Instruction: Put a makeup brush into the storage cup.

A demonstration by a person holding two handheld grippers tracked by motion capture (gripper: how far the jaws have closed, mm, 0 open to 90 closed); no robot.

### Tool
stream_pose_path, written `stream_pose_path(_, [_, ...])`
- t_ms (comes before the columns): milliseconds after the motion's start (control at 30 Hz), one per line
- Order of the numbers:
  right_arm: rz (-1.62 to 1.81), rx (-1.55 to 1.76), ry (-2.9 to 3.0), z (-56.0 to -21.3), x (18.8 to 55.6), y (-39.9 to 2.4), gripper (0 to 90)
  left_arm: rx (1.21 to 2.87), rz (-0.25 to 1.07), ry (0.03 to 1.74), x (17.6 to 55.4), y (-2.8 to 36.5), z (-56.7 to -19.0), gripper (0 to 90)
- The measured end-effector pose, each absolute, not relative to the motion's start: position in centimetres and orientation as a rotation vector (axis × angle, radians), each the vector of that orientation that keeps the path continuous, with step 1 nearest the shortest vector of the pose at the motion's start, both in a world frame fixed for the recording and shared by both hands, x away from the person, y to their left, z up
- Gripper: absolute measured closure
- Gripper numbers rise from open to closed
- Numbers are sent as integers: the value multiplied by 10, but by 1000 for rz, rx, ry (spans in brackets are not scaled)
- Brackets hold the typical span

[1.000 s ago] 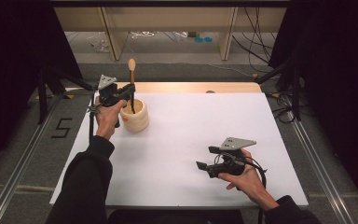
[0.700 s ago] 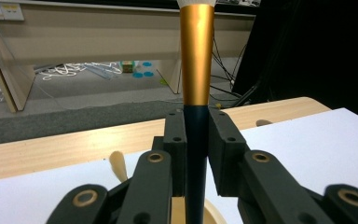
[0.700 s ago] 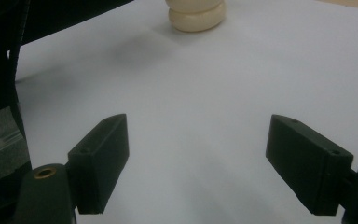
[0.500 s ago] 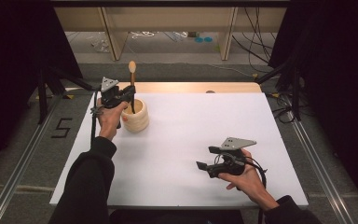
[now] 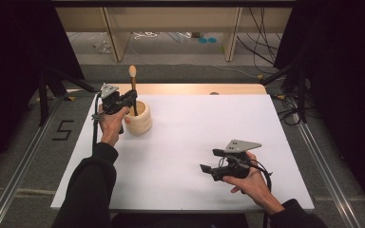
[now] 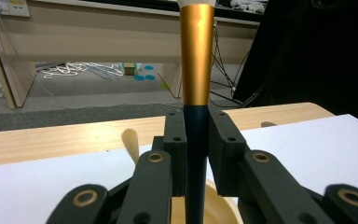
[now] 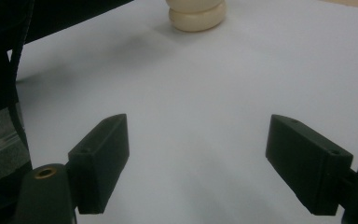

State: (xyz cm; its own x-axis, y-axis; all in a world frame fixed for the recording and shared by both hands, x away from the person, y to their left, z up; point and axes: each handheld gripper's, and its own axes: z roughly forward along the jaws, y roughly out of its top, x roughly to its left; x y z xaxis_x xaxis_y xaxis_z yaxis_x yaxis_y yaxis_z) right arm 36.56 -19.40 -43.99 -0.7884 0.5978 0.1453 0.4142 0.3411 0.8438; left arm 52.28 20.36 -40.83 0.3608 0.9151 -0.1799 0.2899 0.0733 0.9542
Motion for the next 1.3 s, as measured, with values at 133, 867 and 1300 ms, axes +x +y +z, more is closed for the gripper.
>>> stream_pose_path(133, [1426, 918, 2412, -440, 366, -194, 220, 1466, 673, 1158, 522, 204, -413, 781])
stream_pose_path(867, [1424, 910, 2428, -440, 365, -193, 220, 1514, 623, 1175, 519, 209, -440, 773])
stream_pose_path(1300, [1435, 907, 2432, -441, 366, -192, 221, 1498, 614, 1187, 515, 213, -434, 650])
